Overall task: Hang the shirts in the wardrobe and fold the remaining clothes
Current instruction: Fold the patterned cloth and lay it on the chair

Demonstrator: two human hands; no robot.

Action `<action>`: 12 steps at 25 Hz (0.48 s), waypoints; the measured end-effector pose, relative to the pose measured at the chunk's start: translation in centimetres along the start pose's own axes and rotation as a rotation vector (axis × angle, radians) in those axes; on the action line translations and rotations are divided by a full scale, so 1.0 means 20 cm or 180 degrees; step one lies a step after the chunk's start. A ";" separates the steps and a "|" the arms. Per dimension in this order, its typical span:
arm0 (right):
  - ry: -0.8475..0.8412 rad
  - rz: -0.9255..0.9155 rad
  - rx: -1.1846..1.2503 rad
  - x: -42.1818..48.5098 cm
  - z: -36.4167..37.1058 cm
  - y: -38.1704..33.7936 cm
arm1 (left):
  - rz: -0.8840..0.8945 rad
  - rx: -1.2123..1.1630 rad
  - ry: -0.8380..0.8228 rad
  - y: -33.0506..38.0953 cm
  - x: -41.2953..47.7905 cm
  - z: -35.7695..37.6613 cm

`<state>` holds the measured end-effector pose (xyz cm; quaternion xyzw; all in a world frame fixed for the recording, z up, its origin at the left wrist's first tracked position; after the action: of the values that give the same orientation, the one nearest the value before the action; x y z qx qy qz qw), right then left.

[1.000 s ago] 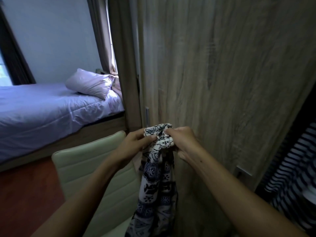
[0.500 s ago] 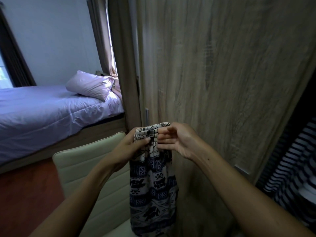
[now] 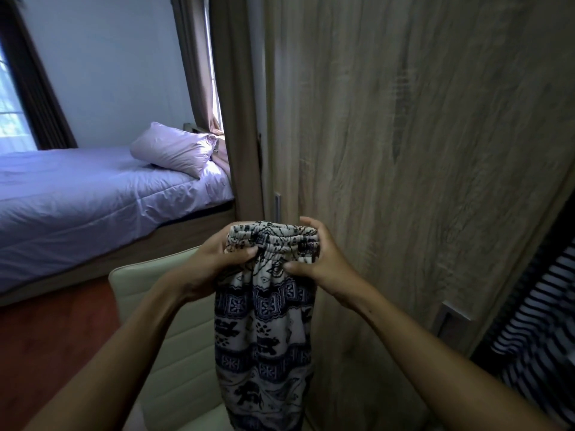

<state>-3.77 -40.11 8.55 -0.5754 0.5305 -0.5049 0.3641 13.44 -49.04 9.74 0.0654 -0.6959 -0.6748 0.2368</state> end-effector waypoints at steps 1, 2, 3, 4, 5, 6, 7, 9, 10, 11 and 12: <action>0.0133 0.0011 -0.0065 0.01 -0.01 0.00 | -0.0033 0.0421 0.0039 0.01 -0.01 -0.03; 0.0177 0.0038 -0.0106 0.02 -0.01 0.00 | -0.0073 0.0885 0.0093 0.01 -0.02 -0.06; 0.0136 0.0058 -0.0139 0.02 -0.01 0.00 | -0.0121 0.1272 0.0127 0.01 -0.04 -0.09; 0.0032 0.0098 -0.0206 0.03 0.01 0.01 | -0.0194 0.1565 0.0171 -0.01 -0.06 -0.11; -0.0106 0.0136 -0.0247 0.04 0.03 0.02 | -0.0289 0.1757 0.0208 -0.03 -0.08 -0.14; -0.0248 0.0164 -0.0242 0.05 0.06 0.04 | -0.0391 0.1851 0.0224 -0.06 -0.11 -0.17; -0.0376 0.0191 -0.0216 0.05 0.09 0.07 | -0.0482 0.1894 0.0214 -0.09 -0.14 -0.19; -0.0512 0.0274 -0.0183 0.06 0.14 0.14 | -0.0565 0.1979 0.0146 -0.14 -0.19 -0.23; -0.0536 0.0323 -0.0207 0.07 0.16 0.18 | -0.0583 0.2030 0.0131 -0.17 -0.20 -0.25; -0.0545 0.0371 -0.0258 0.09 0.18 0.22 | -0.0614 0.2077 0.0161 -0.20 -0.21 -0.27; -0.0519 0.0416 -0.0330 0.12 0.20 0.25 | -0.0658 0.2145 0.0232 -0.23 -0.21 -0.29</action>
<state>-1.33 -43.73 3.43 -0.5969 0.5609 -0.4034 0.4079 18.46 -53.01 4.18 0.2339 -0.8602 -0.4250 0.1571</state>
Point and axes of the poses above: each hand's wrist, its own x-axis towards the middle knuckle, its own z-axis out of the palm, y = z × x, the point moved 4 cm from there along x, towards the middle knuckle, and after that the axes turned 9 degrees about -y, right-handed, at the moved point
